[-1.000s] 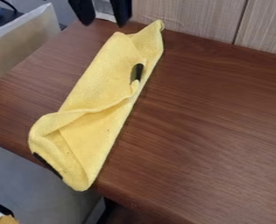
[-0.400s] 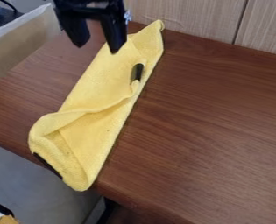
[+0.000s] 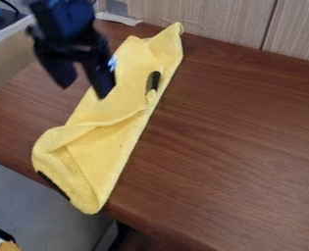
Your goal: Fold the cloth from bottom left to top left
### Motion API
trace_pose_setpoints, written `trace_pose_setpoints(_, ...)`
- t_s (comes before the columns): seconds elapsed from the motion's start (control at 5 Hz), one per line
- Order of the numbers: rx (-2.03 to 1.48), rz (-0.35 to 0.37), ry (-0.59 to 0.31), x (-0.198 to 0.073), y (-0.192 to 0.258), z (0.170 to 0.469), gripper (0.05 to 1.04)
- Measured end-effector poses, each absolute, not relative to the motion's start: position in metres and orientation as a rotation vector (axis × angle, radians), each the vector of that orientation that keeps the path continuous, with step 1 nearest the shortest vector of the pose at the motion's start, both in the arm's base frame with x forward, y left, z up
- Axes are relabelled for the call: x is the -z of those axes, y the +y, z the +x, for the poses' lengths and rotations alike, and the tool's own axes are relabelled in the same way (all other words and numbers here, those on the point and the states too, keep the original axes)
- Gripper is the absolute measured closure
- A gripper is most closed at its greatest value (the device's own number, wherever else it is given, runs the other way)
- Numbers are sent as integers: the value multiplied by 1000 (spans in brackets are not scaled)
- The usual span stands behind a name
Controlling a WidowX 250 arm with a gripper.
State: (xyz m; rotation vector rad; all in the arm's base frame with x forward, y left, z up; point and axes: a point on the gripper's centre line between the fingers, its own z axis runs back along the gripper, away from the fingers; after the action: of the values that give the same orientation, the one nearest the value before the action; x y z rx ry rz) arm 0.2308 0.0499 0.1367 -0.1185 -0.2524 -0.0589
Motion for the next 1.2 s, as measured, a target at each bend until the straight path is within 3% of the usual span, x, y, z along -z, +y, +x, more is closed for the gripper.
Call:
trace_pose_setpoints(0.4, 197, -140, -223, -106, 57, 196, 82)
trace_pose_setpoints(0.8, 210, -159, -151, -81, 60, 184, 119)
trace_pose_setpoints(1.2, 234, -162, -153, -77, 56, 188, 710)
